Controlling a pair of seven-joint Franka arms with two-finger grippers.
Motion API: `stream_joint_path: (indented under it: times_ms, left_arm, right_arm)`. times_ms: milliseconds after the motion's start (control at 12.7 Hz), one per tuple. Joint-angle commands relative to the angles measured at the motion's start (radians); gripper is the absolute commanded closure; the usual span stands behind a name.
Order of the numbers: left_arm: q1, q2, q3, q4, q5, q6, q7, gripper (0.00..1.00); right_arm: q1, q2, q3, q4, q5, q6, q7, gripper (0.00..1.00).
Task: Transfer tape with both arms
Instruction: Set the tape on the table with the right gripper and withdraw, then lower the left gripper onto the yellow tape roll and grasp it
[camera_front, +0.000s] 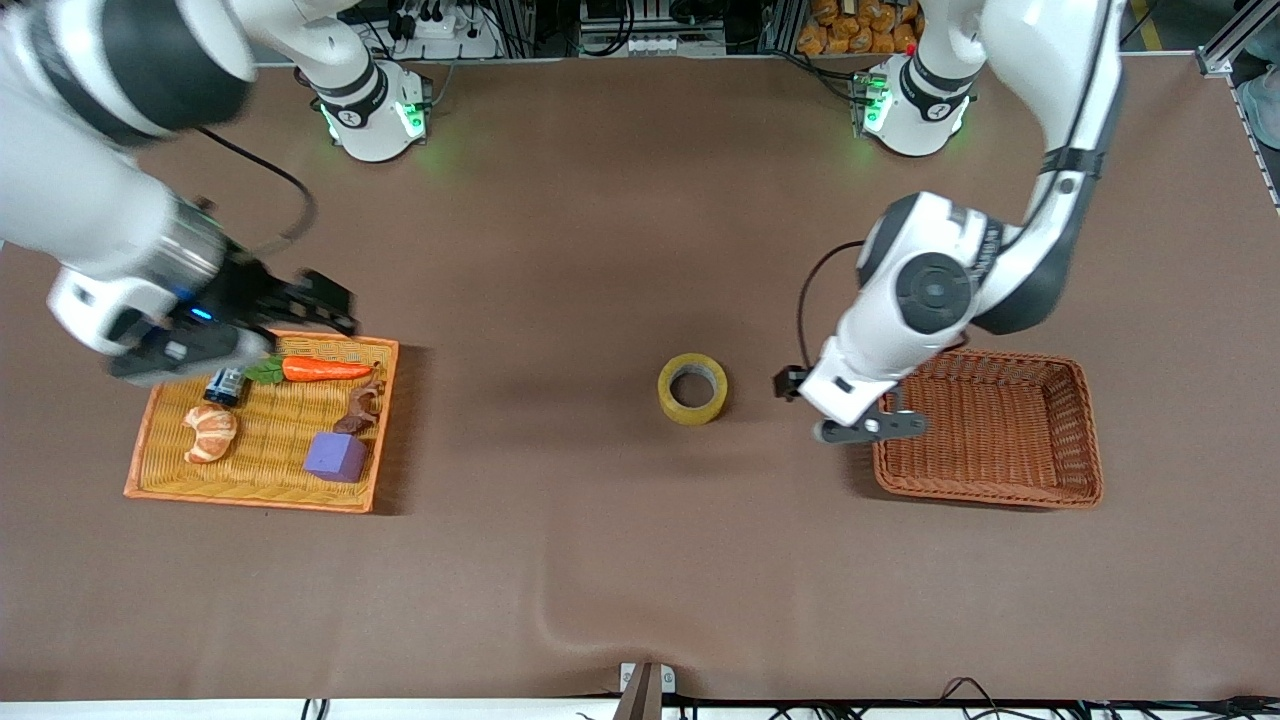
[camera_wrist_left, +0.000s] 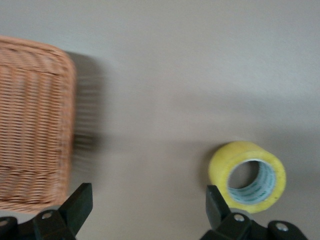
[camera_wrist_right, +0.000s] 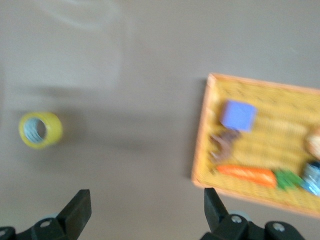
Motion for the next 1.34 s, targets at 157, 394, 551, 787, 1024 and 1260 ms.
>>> stream_joint_path:
  times_ms: [157, 394, 551, 787, 1024, 1260]
  left_arm:
    - [-0.103, 0.106, 0.008, 0.005, -0.02, 0.12, -0.123, 0.0]
    - [-0.148, 0.174, 0.011, 0.003, -0.017, 0.212, -0.168, 0.0]
    - [-0.168, 0.212, 0.013, 0.0, -0.01, 0.22, -0.191, 0.0]
    - [-0.182, 0.244, 0.014, -0.004, 0.007, 0.244, -0.191, 0.28]
    - [-0.17, 0.246, 0.014, -0.003, 0.01, 0.244, -0.183, 1.0]
    - [-0.119, 0.194, 0.025, -0.024, 0.072, 0.215, -0.17, 1.0]
  right_arm:
    - [-0.134, -0.135, 0.02, -0.06, -0.179, -0.137, -0.088, 0.0]
    - [-0.245, -0.132, 0.041, -0.019, -0.223, -0.181, -0.089, 0.0]
    - [-0.286, -0.143, 0.043, -0.006, -0.207, -0.221, -0.083, 0.0]
    - [-0.294, -0.195, 0.045, -0.086, -0.188, -0.161, -0.084, 0.0]
    - [-0.332, -0.197, 0.048, -0.117, -0.097, -0.116, -0.106, 0.0]
    - [-0.302, -0.244, 0.06, -0.227, -0.173, -0.012, -0.114, 0.0]
